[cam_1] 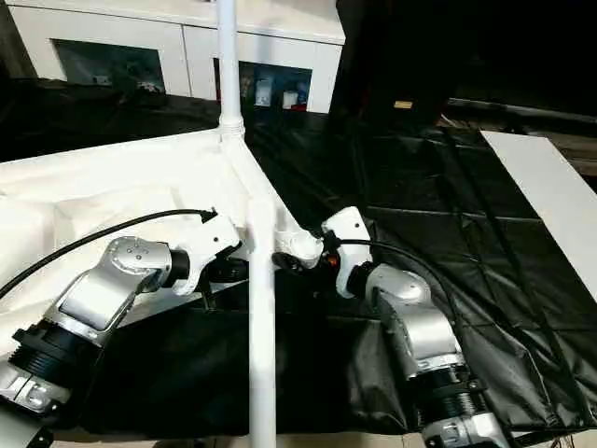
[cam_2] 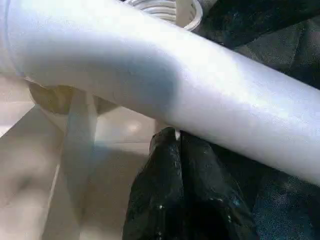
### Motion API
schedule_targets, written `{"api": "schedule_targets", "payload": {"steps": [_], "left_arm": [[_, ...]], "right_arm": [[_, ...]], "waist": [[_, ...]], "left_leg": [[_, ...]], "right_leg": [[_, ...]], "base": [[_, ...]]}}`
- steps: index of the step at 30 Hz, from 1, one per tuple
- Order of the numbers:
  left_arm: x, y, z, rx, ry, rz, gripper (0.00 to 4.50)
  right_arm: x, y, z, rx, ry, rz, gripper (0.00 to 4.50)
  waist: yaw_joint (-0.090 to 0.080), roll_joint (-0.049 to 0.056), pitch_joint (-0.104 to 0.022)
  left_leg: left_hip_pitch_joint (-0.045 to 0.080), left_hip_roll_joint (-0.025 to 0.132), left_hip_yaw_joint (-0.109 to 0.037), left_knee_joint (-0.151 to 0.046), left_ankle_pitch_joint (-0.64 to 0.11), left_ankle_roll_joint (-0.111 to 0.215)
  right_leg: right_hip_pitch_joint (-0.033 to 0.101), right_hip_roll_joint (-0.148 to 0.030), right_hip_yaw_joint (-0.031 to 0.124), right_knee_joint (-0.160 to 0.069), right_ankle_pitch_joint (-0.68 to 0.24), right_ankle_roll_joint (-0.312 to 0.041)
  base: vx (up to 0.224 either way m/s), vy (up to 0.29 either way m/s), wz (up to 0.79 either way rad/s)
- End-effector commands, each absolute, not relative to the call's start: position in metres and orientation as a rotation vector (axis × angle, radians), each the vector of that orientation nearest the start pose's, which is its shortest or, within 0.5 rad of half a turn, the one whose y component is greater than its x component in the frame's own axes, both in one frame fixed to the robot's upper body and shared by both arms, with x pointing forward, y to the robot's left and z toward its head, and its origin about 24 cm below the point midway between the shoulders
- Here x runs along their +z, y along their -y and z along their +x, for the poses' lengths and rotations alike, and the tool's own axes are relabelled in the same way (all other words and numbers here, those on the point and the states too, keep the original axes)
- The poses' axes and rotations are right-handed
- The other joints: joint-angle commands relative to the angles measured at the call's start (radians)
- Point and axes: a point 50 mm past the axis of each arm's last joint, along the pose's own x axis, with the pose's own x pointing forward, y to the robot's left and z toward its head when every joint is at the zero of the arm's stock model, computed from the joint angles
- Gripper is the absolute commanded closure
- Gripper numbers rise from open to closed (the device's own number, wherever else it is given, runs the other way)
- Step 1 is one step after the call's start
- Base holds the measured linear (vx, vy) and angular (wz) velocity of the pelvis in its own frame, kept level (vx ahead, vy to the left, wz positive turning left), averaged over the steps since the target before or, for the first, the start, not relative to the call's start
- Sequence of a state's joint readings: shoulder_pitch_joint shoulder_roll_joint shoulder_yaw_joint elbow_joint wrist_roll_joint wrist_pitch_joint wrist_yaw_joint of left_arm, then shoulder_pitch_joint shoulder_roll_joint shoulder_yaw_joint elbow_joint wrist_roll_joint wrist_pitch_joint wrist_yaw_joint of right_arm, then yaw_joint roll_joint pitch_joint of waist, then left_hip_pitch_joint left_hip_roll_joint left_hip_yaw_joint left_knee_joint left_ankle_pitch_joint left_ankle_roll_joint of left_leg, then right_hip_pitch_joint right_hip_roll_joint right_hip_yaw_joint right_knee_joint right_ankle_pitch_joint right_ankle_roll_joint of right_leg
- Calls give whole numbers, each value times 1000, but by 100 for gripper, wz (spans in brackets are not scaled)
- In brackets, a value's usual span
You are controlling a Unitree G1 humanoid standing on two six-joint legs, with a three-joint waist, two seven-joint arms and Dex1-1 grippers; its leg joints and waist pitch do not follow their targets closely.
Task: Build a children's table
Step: Insert table leg to table base
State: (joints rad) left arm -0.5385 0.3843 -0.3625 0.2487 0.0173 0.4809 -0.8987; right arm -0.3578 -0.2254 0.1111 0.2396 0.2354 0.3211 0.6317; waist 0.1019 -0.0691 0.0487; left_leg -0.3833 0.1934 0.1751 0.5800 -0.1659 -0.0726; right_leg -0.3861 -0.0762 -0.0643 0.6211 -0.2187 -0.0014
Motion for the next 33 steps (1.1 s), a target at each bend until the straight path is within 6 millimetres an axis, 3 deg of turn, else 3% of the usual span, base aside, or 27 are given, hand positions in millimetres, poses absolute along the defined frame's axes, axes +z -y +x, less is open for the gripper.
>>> {"api": "schedule_targets", "payload": {"steps": [1, 5, 10, 15, 22, 27, 29, 33], "left_arm": [[75, -105, 312, -1099, -448, 475, 450], [75, -106, 312, -1097, -450, 479, 450], [74, -106, 312, -1095, -454, 479, 450], [74, -107, 313, -1093, -457, 482, 450], [74, -107, 314, -1087, -456, 490, 450], [75, -108, 314, -1084, -453, 493, 450], [75, -108, 315, -1083, -453, 494, 450], [75, -109, 315, -1077, -450, 497, 450]], "right_arm": [[71, 132, 312, 718, -197, 51, 4], [83, 134, 318, 672, -177, 135, 4], [98, 121, 315, 721, -191, 278, 4], [74, 107, 292, 850, -474, 179, 4], [53, 110, 280, 781, -659, -7, 4], [54, 115, 283, 714, -691, 30, 4], [56, 116, 286, 687, -692, 88, 39], [55, 119, 287, 655, -714, 195, 58]], "waist": [[-2, 18, -66], [-3, 18, -64], [-3, 21, -64], [1, 20, -64], [7, 19, -63], [8, 19, -64], [7, 19, -64], [7, 17, -65]], "left_leg": [[27, 41, -8, -62, -93, 17], [29, 41, -8, -63, -118, 4], [31, 41, -10, -66, -128, -9], [29, 40, -10, -66, -120, -24], [29, 40, -11, -67, -142, -56], [28, 39, -12, -66, -139, -59], [28, 39, -12, -67, -141, -59], [28, 39, -11, -66, -134, -55]], "right_leg": [[48, -65, 48, -49, 111, -230], [47, -65, 48, -50, 80, -227], [45, -63, 47, -51, 60, -211], [47, -64, 47, -50, 73, -202], [45, -68, 49, -54, 27, -181], [46, -67, 49, -52, 35, -181], [45, -68, 49, -52, 35, -183], [45, -68, 49, -50, 49, -189]], "base": [[0, 0, 0], [0, 0, 0], [0, 0, 0], [0, 0, 0], [0, 0, 0], [0, 0, 0], [0, 0, 0], [0, 0, 0]]}}
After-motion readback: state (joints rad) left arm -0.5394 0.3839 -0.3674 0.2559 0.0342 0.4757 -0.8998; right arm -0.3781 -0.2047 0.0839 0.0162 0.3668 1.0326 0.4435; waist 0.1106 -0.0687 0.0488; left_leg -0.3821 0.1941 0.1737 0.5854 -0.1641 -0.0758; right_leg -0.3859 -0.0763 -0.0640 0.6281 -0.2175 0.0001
